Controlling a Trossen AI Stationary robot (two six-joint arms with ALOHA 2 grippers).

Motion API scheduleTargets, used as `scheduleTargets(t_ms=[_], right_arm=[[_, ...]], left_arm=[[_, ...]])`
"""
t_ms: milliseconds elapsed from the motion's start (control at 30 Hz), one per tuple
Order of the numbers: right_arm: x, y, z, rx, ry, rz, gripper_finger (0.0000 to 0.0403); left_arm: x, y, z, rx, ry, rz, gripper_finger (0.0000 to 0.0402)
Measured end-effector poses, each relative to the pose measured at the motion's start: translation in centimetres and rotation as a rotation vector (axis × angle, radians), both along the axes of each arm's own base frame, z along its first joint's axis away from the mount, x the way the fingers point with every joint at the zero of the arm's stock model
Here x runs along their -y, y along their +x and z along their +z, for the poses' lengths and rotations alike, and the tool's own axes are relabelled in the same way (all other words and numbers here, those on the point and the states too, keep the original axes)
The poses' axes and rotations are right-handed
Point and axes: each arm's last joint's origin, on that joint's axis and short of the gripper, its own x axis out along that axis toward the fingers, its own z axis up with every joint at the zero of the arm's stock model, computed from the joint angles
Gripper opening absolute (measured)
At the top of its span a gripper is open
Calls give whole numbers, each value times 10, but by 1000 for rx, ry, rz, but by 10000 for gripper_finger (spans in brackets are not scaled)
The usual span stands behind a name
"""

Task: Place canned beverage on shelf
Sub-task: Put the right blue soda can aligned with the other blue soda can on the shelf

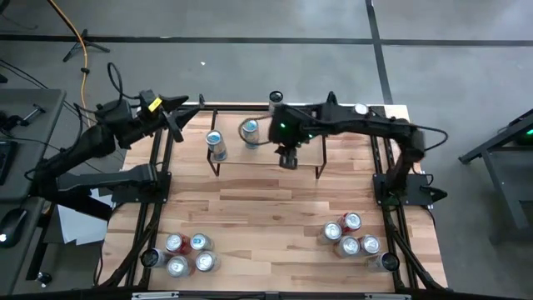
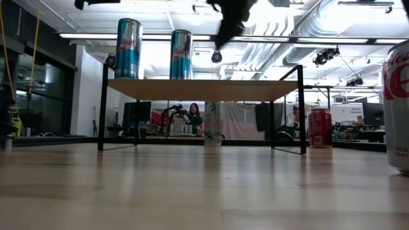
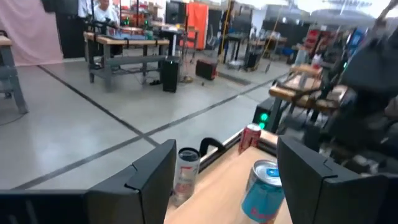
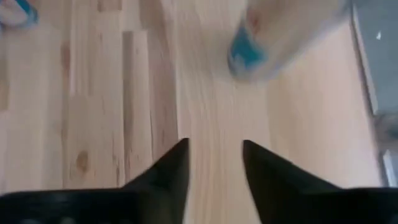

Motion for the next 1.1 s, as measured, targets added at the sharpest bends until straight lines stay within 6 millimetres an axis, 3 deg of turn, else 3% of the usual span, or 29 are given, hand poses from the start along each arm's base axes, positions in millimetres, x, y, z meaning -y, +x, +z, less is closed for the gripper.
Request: scheduleTargets(t_ms=[133, 300, 567, 833, 1100], right_arm=[[0, -20, -25, 222, 50, -114, 22], [3, -22, -44, 533, 163, -280, 13], [6, 3, -76, 514, 167, -330, 1], [15, 5, -79, 510, 66, -401, 0], [17, 14, -86, 553, 95, -390, 0]], left_arm=[[4, -10, -4, 64, 1, 1, 214], [6, -16, -4, 87, 7, 1, 214], [6, -17, -3, 94, 10, 19, 213], [6, -17, -3, 98, 3, 28, 213], [6, -17, -3, 97, 3, 31, 213]])
